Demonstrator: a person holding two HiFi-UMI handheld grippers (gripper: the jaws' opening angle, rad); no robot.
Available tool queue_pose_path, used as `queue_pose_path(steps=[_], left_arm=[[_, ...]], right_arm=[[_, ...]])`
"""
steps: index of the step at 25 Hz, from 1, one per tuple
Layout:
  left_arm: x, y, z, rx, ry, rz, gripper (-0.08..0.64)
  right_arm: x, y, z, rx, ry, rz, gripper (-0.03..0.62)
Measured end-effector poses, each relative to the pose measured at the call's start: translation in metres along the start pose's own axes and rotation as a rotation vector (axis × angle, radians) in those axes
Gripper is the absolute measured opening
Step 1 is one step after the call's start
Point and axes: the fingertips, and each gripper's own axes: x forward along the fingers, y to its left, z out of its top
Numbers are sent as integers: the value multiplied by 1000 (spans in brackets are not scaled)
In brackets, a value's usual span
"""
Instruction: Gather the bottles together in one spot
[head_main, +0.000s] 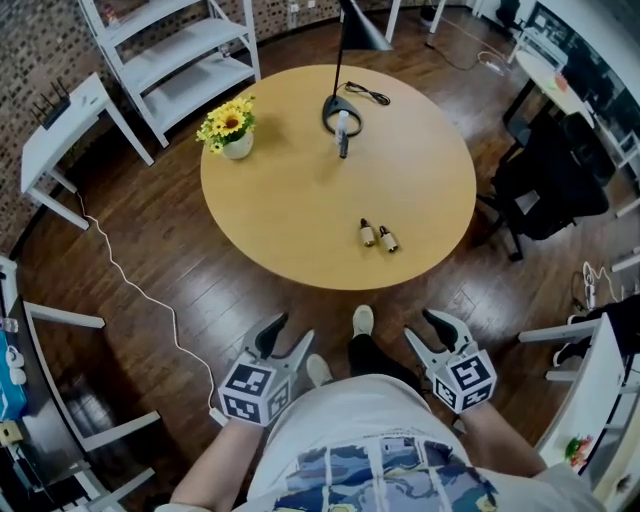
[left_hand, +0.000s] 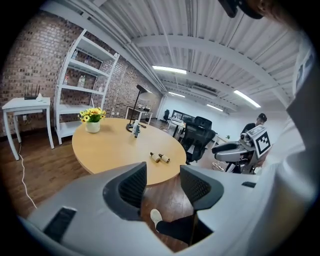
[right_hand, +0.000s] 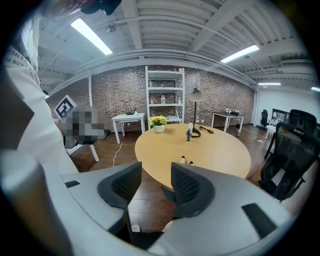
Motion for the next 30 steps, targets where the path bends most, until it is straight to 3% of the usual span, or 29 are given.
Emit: queue_pose_path(steps=[5,13,21,25,30], left_arm=[[3,-11,0,-38,-37,-46,212],[16,-4,4,-48,-42,-14,212],[36,4,25,-78,-71,1,212],[55,11,38,-72,-48,50,212],[88,20,63,-66,-25,95,212]], right_arm=[[4,0,-12,-18,32,5,210],[37,-30,-35,-74,100,-18,210],[123,-99,-50,-85,178,-55,213],[174,-129,-69,-61,270,-21,213],[233,-157,-79,-29,308,26,212]])
